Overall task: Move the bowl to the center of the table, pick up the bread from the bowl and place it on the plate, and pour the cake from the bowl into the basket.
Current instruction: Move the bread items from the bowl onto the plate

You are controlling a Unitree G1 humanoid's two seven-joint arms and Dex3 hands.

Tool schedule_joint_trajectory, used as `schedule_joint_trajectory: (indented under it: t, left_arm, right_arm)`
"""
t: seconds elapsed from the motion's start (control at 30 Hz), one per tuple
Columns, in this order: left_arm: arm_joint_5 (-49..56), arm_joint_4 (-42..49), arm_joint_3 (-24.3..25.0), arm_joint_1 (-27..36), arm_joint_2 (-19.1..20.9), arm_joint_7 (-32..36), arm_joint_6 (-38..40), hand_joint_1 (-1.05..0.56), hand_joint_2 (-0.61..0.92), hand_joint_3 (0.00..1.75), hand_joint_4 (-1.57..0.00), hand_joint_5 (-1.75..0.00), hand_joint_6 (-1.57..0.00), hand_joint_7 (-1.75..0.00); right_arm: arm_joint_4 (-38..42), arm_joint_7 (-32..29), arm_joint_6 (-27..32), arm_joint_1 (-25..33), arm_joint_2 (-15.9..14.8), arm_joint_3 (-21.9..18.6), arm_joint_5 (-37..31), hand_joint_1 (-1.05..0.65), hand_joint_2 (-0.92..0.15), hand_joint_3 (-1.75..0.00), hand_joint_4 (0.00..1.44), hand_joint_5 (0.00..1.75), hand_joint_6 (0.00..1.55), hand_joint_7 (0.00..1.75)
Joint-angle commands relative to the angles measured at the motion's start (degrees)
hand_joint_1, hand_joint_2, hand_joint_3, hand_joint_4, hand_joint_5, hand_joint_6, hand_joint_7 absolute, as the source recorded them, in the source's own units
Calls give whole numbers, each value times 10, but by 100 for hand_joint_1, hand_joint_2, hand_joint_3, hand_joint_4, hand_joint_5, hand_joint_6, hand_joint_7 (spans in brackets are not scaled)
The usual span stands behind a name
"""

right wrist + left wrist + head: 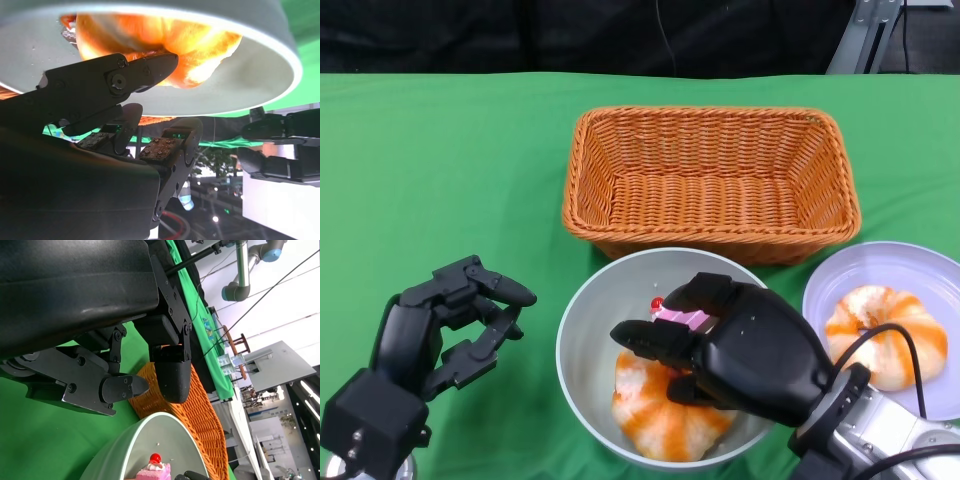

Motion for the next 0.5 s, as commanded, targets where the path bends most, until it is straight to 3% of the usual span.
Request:
schedule_joint_trajectory:
  t: [0.03,0.3,0.5]
  left_arm:
    - [2,4,0,1,8,8,-11,-5,91,39,-69,-150,-80,-105]
    - [-16,-5,0,4,5,-7,-1,-2,92,41,-71,-143,-79,-107]
    - [-24,-11,-1,7,3,-13,3,1,91,43,-73,-142,-80,-105]
  right_arm:
    - [16,-21,2,-3,-4,9,-7,-46,-79,0,62,43,67,3]
    - [40,-35,12,-11,0,33,-24,-42,-80,0,65,46,76,4]
    - [52,-21,37,-22,1,49,-31,-40,-79,0,76,36,82,1]
